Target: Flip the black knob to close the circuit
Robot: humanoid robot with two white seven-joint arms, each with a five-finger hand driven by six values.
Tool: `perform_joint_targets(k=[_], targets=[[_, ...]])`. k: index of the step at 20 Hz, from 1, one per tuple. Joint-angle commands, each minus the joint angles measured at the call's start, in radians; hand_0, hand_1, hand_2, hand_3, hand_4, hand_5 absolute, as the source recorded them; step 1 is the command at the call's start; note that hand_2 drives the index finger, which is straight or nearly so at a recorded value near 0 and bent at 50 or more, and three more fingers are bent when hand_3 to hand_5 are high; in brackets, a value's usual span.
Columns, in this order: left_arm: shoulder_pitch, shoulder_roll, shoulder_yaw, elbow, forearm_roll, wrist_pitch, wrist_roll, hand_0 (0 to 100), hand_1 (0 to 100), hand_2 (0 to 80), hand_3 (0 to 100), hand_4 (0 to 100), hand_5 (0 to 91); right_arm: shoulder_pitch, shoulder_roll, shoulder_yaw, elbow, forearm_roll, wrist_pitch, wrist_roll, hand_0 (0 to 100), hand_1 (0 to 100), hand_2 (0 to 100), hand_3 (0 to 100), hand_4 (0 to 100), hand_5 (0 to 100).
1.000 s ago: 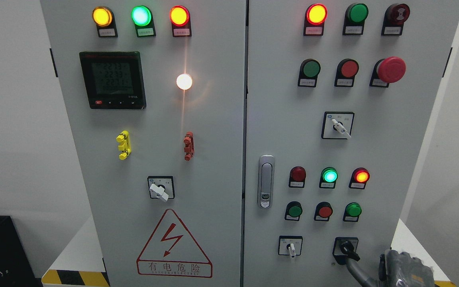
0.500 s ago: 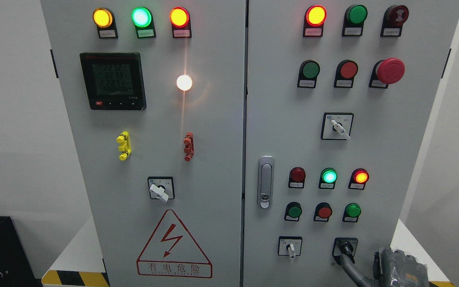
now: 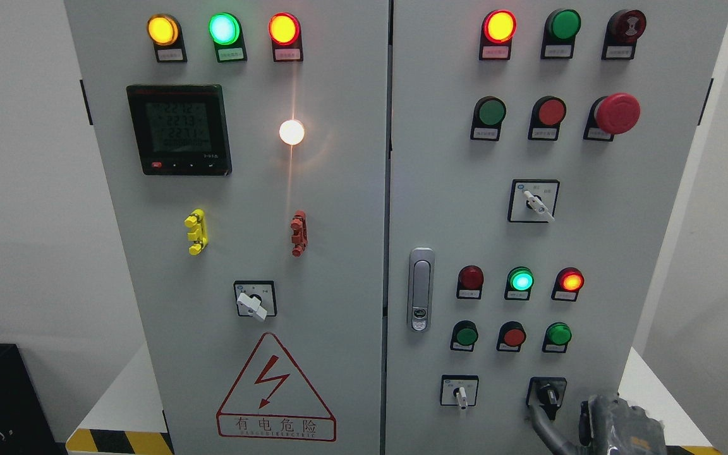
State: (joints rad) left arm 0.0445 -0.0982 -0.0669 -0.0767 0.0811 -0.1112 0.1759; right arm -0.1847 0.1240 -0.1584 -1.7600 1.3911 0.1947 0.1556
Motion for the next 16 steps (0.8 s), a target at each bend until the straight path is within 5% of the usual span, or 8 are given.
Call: perform_joint_targets(k=[1, 7, 13, 16], targets=[[0.0, 0.0, -0.001, 0.0, 0.0, -0.001, -0.001, 12, 56, 0.0, 0, 0, 0.0, 0.024, 0.009, 0.03, -0.062, -0.001, -0.001, 0.001, 0, 0, 91, 100, 100, 100], [0.0, 0.0, -0.001, 0.0, 0.0, -0.001, -0.001, 12, 56, 0.0, 0, 0, 0.0, 0.096, 0.008, 0.045, -0.157, -0.111, 0.006, -0.01, 0, 3, 77, 100, 92, 83], [0.0, 0.0, -0.001, 0.0, 0.0, -0.001, -0.001, 12, 56, 0.0, 0, 0, 0.0, 0.148, 0.008, 0.066, -0.18, -0.366, 0.008, -0.129, 0, 7, 62, 91, 82, 74], [0.0, 0.0, 0.001, 0.0, 0.0, -0.001, 0.001, 12, 56, 0.0, 0, 0, 0.0, 0.191, 0.006, 0.094, -0.206, -0.565, 0.006, -0.177, 0, 9, 49, 74, 69, 61]])
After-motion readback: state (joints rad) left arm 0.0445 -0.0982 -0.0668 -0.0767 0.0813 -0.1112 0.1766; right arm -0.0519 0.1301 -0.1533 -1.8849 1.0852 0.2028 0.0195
